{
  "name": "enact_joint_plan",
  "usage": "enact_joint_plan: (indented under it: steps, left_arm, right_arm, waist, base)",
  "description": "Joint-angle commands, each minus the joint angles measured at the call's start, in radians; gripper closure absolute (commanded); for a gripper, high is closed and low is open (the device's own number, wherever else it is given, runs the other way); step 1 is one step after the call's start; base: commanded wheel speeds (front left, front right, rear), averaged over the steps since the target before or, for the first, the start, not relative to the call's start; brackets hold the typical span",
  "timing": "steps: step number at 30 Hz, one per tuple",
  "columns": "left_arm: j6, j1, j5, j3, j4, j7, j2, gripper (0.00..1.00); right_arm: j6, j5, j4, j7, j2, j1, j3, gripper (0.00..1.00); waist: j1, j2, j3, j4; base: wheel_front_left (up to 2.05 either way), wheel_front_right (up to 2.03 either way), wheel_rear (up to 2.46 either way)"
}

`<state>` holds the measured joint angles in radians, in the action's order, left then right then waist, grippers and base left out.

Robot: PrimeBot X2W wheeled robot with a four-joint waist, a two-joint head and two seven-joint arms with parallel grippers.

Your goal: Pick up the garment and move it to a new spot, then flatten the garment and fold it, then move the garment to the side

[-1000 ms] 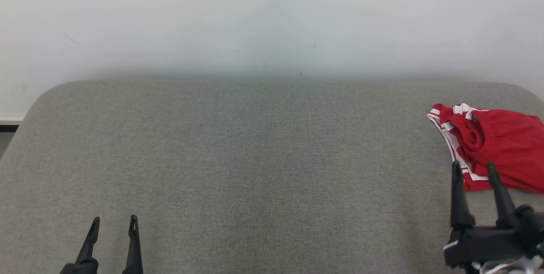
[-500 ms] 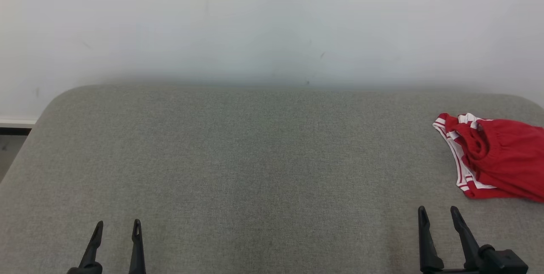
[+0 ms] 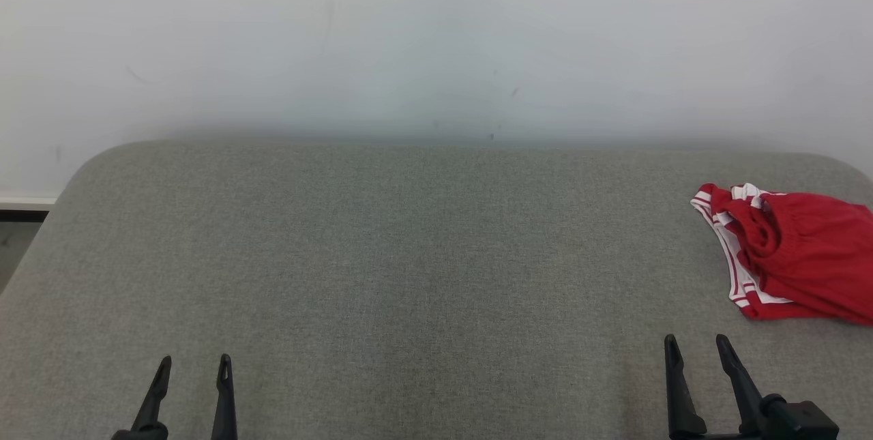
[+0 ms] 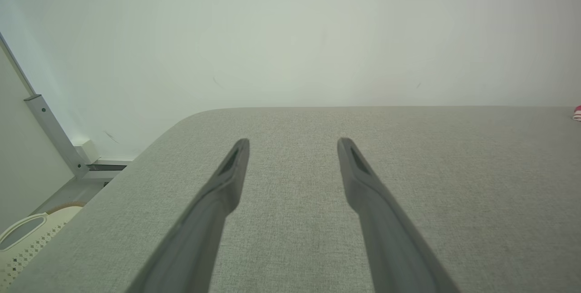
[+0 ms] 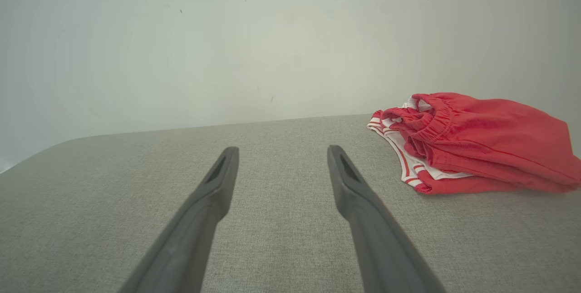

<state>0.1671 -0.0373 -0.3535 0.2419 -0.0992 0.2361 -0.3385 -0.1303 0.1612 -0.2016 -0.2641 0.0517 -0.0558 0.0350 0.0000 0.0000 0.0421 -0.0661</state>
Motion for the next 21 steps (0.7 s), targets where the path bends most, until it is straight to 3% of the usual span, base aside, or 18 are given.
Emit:
enact_joint_plan:
  steps: [1, 7, 8, 12, 21]
  left_arm:
    - [-0.001, -0.009, -0.007, -0.001, 0.002, 0.002, 0.000, 0.00]
    - [-0.005, -0.009, -0.023, -0.004, 0.005, 0.000, 0.000, 0.00]
    - [-0.001, 0.000, -0.018, -0.001, 0.002, 0.000, 0.001, 1.00]
    - [-0.001, -0.010, -0.018, 0.012, -0.030, -0.001, 0.021, 1.00]
    - [-0.037, -0.007, -0.182, -0.040, -0.029, -0.058, 0.046, 1.00]
  right_arm:
    - [-0.001, -0.002, 0.001, -0.001, -0.002, 0.009, 0.001, 0.00]
    - [-0.001, 0.004, 0.000, -0.001, -0.002, 0.010, 0.003, 0.00]
    - [0.000, 0.002, -0.002, 0.000, 0.000, 0.000, 0.002, 1.00]
    - [0.000, 0.005, -0.038, 0.001, -0.002, -0.017, 0.000, 1.00]
    - [0.000, 0.185, -0.008, 0.023, -0.002, -0.023, -0.011, 1.00]
  waist:
    - [0.0000, 0.0000, 0.000, 0.001]
    - [0.0000, 0.0000, 0.000, 0.004]
    - [0.0000, 0.0000, 0.000, 0.004]
    - [0.0000, 0.0000, 0.000, 0.005]
    - [0.0000, 0.0000, -0.003, 0.009]
  base:
    - [0.00, 0.00, 0.00]
    - [0.00, 0.00, 0.00]
    - [0.00, 0.00, 0.00]
    - [0.00, 0.00, 0.00]
    - [0.00, 0.00, 0.00]
